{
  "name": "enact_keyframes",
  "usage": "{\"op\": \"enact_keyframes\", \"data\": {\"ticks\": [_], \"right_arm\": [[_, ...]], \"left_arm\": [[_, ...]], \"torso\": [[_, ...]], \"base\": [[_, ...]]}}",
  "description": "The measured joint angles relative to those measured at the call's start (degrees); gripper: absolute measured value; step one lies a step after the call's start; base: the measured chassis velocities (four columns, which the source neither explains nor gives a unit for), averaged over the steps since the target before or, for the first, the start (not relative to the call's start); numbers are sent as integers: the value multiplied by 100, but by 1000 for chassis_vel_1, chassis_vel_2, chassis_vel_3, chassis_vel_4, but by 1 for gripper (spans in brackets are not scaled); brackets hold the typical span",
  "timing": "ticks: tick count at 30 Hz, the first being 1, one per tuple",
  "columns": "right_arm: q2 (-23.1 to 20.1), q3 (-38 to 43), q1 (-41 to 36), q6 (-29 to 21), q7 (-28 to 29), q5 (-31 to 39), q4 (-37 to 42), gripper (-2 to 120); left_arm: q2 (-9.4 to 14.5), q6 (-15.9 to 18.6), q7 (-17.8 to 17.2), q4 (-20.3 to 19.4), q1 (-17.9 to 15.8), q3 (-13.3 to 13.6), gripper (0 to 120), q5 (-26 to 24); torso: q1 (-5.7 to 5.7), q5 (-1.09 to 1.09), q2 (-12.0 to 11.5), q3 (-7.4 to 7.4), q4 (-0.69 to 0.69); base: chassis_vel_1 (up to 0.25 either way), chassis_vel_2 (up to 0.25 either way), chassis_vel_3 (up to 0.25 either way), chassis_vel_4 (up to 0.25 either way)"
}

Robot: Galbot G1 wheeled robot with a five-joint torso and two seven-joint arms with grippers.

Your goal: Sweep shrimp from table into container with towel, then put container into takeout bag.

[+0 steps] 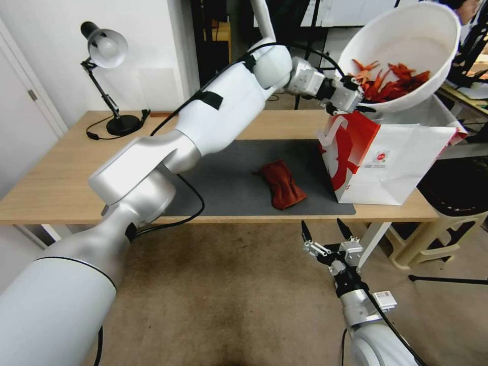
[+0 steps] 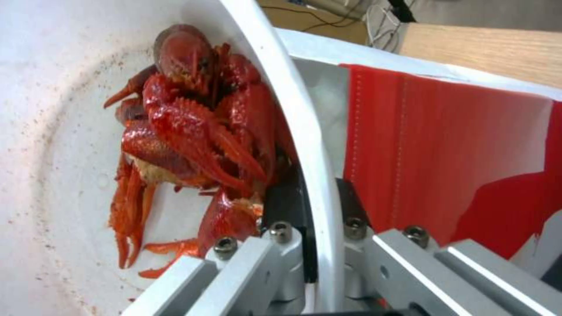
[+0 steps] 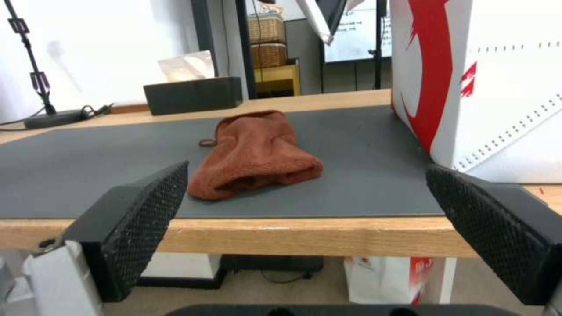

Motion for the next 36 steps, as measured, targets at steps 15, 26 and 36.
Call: {"op": "enact_keyframes", "data": {"ticks": [15,26,36], "right_arm": [[0,38,7,52,-29,17,-39,100],[12,35,31,75,-37,16,-75,100],[-9,37,47,74,-37,19,-74,100]], "left_arm": [[20,88,-244,-39,-55,238,4,4],[26,121,-445,-54,-93,312,41,8],[27,145,-702,-69,-89,380,81,-123]], "torso": [[0,0,0,0,0],[0,0,0,0,0],[0,0,0,0,0]], "base": [[0,0,0,0],[0,0,0,0],[0,0,0,0]]}}
